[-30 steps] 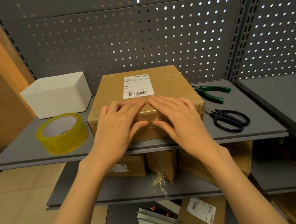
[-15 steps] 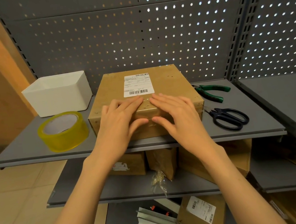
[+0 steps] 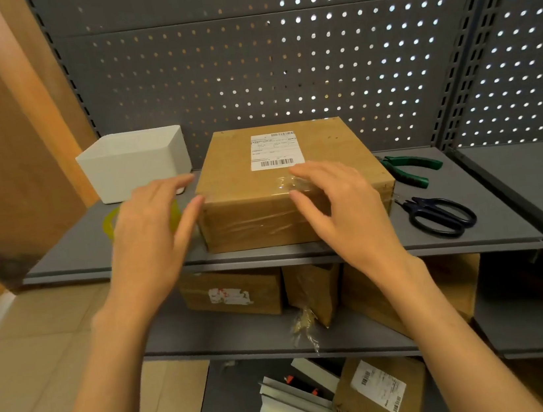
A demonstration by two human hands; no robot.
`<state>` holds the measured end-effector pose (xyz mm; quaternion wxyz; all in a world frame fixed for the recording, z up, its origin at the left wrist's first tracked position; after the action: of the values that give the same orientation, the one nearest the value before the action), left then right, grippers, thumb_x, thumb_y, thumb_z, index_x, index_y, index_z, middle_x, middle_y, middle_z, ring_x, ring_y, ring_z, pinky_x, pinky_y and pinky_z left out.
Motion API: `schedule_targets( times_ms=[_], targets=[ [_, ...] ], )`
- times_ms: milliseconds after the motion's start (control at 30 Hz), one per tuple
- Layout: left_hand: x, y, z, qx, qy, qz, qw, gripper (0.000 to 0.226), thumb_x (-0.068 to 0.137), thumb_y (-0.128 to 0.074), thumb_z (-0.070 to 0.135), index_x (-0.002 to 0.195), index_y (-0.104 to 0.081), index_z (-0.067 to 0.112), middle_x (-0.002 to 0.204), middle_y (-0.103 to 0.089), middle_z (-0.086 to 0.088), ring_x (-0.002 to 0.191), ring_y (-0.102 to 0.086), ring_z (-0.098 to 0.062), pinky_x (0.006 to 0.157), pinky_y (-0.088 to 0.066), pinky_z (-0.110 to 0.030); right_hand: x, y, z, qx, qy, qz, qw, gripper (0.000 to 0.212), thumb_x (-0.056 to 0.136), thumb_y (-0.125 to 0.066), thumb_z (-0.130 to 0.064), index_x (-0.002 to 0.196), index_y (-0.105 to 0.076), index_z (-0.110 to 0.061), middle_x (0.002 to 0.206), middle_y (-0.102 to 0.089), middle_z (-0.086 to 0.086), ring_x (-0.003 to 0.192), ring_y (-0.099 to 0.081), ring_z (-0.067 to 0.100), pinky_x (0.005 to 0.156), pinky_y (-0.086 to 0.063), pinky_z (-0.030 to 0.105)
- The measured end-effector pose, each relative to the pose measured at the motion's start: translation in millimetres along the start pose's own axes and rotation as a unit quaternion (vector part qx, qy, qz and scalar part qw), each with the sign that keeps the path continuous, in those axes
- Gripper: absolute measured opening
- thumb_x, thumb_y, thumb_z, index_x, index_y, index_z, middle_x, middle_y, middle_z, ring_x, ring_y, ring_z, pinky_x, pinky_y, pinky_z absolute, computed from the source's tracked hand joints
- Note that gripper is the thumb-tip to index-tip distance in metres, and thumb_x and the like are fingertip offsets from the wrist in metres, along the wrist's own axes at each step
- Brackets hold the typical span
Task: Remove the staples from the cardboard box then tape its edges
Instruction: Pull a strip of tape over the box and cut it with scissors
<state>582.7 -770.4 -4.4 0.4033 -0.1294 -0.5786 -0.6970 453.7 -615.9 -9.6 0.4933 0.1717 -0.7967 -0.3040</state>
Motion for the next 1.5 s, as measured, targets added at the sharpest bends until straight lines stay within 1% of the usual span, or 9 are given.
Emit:
schedule_targets(
  times_ms=[133, 300, 733, 900, 967, 1100, 1267, 1333, 1500],
  targets=[
    [-12.4, 12.7, -36.5, 0.136, 0.014, 0.007, 0.991, 0.023, 0.092, -0.055, 0.023, 0.106, -0.062, 0.006, 0.100, -0.065, -0.016, 0.090, -0.057, -0.037, 0.073, -0.039, -0.044, 10.4, -11.9, -39.2, -0.072, 0.051, 0.013, 0.996, 0.021, 0.091, -0.057, -0.019, 0.108, -0.064, -0.010, 0.104, -0.065, 0.005, 0.099, -0.059, 0.020, 0.083, -0.042, 0.028],
    [-22.3, 20.2, -64.5, 0.175, 0.028, -0.007, 0.984, 0.016, 0.086, -0.064, 0.020, 0.094, -0.066, 0.006, 0.087, -0.065, -0.015, 0.082, -0.058, -0.037, 0.068, -0.038, -0.042, 17.4, -32.1, -73.0, -0.094, 0.079, 0.017, 0.992, 0.011, 0.089, -0.058, -0.017, 0.093, -0.064, -0.008, 0.091, -0.063, 0.007, 0.087, -0.057, 0.023, 0.074, -0.043, 0.032],
    [-1.2, -34.0, -91.8, 0.095, -0.002, -0.122, 0.988, 0.038, 0.085, -0.058, 0.033, 0.117, -0.055, 0.011, 0.117, -0.060, -0.008, 0.109, -0.048, -0.027, 0.089, -0.036, -0.035, 23.4, -63.5, -104.4, -0.090, 0.078, 0.034, 0.992, 0.012, 0.090, -0.057, -0.017, 0.095, -0.064, -0.008, 0.091, -0.062, 0.008, 0.085, -0.055, 0.022, 0.072, -0.039, 0.029],
    [8.6, -47.8, -92.2, 0.070, -0.004, -0.152, 0.986, 0.023, 0.084, -0.056, 0.035, 0.082, -0.054, 0.012, 0.078, -0.061, -0.011, 0.079, -0.055, -0.031, 0.060, -0.029, -0.033, 25.8, -62.2, -100.1, -0.095, 0.066, 0.025, 0.993, 0.012, 0.090, -0.057, -0.017, 0.095, -0.064, -0.009, 0.091, -0.062, 0.008, 0.086, -0.055, 0.023, 0.073, -0.040, 0.030],
    [9.9, -50.6, -96.2, 0.082, 0.003, -0.157, 0.984, 0.025, 0.085, -0.054, 0.037, 0.087, -0.057, 0.012, 0.080, -0.064, -0.013, 0.080, -0.057, -0.033, 0.059, -0.031, -0.033, 28.2, -59.9, -97.7, -0.097, 0.062, 0.027, 0.993, 0.012, 0.090, -0.056, -0.018, 0.094, -0.063, -0.009, 0.091, -0.061, 0.007, 0.086, -0.054, 0.023, 0.074, -0.040, 0.031],
    [14.2, -31.9, -98.7, 0.031, 0.052, -0.105, 0.993, 0.034, 0.088, -0.056, 0.034, 0.110, -0.060, 0.008, 0.092, -0.063, -0.015, 0.089, -0.057, -0.035, 0.065, -0.035, -0.034, 30.3, -52.8, -96.1, -0.067, 0.064, 0.042, 0.995, 0.012, 0.089, -0.056, -0.018, 0.095, -0.064, -0.010, 0.090, -0.061, 0.006, 0.086, -0.055, 0.023, 0.074, -0.041, 0.032],
    [24.8, 40.4, -71.6, -0.083, 0.056, 0.058, 0.993, 0.018, 0.087, -0.061, 0.027, 0.083, -0.056, 0.009, 0.061, -0.041, 0.000, 0.055, -0.039, -0.011, 0.052, -0.027, -0.022, 37.3, -38.9, -96.3, 0.078, 0.049, 0.046, 0.995, 0.015, 0.090, -0.055, -0.018, 0.099, -0.065, -0.012, 0.097, -0.063, 0.002, 0.094, -0.055, 0.017, 0.082, -0.044, 0.032],
    [23.4, 61.0, -55.8, -0.120, 0.059, 0.094, 0.986, 0.023, 0.086, -0.059, 0.029, 0.079, -0.055, 0.008, 0.058, -0.041, -0.001, 0.052, -0.039, -0.004, 0.050, -0.029, -0.013, 39.9, -30.1, -97.8, 0.129, 0.049, 0.050, 0.989, 0.014, 0.090, -0.056, -0.018, 0.099, -0.065, -0.012, 0.096, -0.063, 0.000, 0.092, -0.056, 0.014, 0.079, -0.045, 0.031],
    [2.4, 74.6, -1.4, -0.152, 0.059, 0.138, 0.977, 0.025, 0.088, -0.059, 0.024, 0.080, -0.058, 0.001, 0.064, -0.052, -0.015, 0.057, -0.039, -0.011, 0.053, -0.029, -0.019, 37.4, -7.3, -99.5, 0.197, 0.076, 0.037, 0.977, 0.017, 0.092, -0.055, -0.020, 0.105, -0.063, -0.012, 0.096, -0.062, 0.000, 0.089, -0.056, 0.008, 0.076, -0.044, 0.020]
  ],
)
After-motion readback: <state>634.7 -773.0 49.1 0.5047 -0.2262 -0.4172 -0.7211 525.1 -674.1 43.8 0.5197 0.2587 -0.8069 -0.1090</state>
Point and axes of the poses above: each hand's wrist, its own x-axis towards the middle knuckle, its own y-axis out of the back of the hand, z = x × y, the point moved 10 cm from there along x, towards the middle knuckle
